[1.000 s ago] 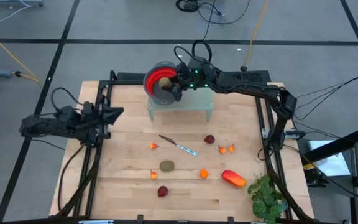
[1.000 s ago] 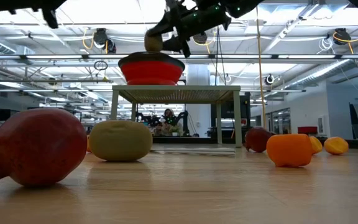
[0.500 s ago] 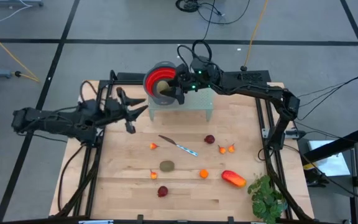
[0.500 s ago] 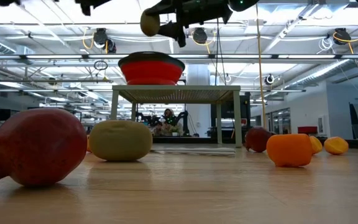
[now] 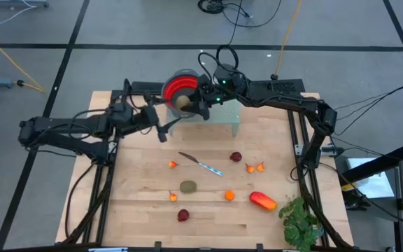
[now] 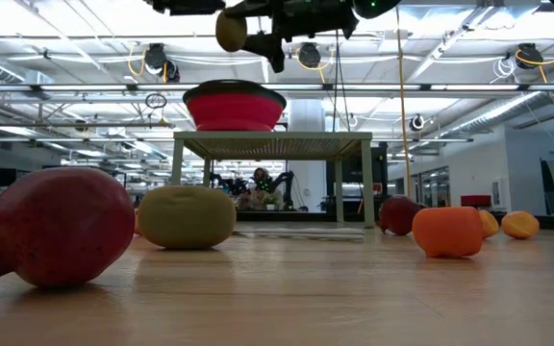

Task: Pick & Place Fruit
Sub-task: Put the kiwi into the red strainer bowl

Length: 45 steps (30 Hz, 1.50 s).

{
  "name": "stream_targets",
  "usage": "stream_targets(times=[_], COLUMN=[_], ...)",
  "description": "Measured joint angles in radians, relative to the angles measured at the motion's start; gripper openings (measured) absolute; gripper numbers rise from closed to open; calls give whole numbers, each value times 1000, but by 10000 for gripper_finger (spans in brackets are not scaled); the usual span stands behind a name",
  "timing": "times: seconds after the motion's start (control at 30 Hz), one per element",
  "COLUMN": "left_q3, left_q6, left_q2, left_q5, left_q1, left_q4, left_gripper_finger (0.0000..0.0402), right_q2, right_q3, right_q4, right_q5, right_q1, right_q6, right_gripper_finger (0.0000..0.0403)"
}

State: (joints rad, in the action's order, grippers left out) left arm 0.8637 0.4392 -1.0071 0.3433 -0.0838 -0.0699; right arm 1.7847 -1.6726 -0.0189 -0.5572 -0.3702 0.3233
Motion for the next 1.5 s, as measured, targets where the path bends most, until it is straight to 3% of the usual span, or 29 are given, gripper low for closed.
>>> stream_targets(times=[0.5, 0.77, 1.03, 1.5], left_q3=[2, 2, 2, 2], left_q6=[152, 22, -14, -53], left_q2=[-34, -33, -57, -86], left_q5=[47, -57, -153, -160], left_q1=[-52, -87, -108, -109], left_q4=[12, 11, -35, -67], left_gripper_finger=[347, 347, 347, 346], right_q2=[0, 1, 1, 2], right_q3=[0, 0, 0, 0], right_q4=[4, 2, 21, 45], right_q5=[-20, -21, -22, -21], right_q1=[-2, 0, 19, 26], right_q6=[-9, -74, -78, -75], right_gripper_finger=[238, 238, 238, 238])
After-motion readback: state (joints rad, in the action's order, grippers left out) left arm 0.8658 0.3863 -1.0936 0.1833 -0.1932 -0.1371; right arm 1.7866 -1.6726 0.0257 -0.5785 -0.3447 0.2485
